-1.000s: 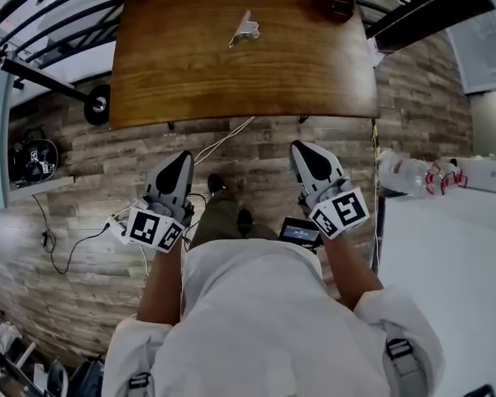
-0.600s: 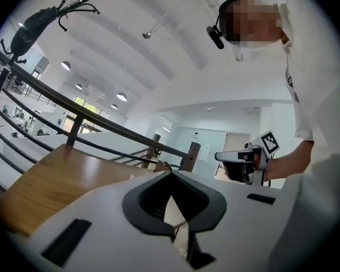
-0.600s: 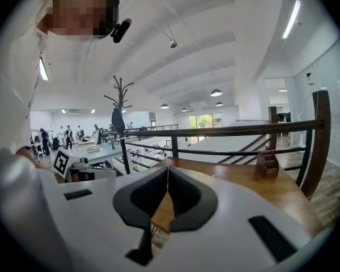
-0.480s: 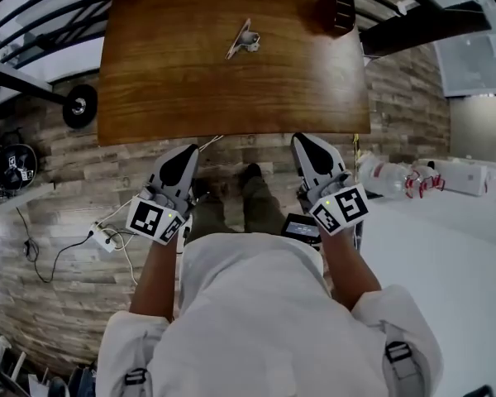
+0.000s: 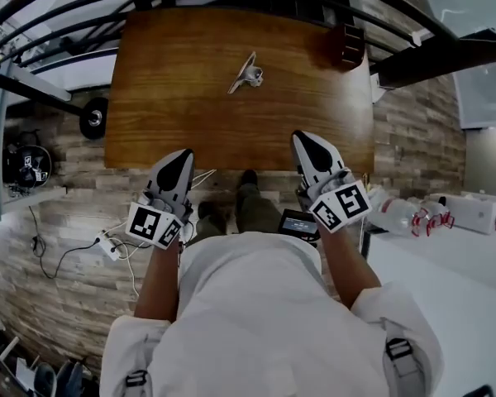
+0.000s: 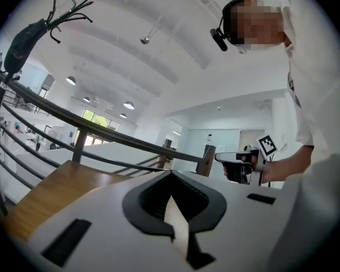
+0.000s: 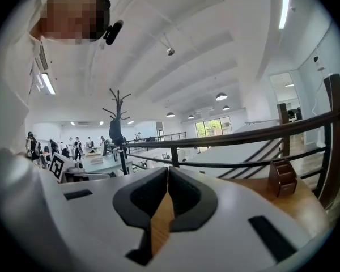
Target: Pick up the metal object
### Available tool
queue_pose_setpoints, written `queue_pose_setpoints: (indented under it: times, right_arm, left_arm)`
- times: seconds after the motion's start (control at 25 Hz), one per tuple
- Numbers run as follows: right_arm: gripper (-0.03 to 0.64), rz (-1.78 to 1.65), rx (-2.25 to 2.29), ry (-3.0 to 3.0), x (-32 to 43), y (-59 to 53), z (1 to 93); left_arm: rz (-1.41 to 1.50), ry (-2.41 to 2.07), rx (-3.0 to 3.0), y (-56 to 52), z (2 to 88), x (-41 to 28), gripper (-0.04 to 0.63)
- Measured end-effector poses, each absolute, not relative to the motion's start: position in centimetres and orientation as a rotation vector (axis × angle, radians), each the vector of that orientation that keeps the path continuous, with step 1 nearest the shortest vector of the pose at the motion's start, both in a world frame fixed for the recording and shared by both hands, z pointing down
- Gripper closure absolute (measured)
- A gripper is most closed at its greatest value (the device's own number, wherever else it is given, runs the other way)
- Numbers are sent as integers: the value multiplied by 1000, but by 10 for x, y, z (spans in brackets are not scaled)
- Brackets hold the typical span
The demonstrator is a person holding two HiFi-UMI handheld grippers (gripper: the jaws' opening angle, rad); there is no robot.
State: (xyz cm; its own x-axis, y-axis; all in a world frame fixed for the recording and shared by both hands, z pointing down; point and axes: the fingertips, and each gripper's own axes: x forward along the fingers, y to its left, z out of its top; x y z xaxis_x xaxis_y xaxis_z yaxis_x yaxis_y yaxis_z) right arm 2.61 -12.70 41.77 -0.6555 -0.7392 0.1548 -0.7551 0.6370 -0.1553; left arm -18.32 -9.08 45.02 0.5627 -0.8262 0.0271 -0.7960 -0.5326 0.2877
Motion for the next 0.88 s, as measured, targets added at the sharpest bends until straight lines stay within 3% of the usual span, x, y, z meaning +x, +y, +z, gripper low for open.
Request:
queue_pose_setpoints:
  times: [0.32,0.88]
  right_arm:
    - [594,321,1230,-2893,76,-211,401]
    - [592,391,1291,-2808,111,-287,448]
  left_arm:
    - [-90,-1476,2542,-157,415,-142,586]
    - [106,-1797,2379,-232,428,-134,586]
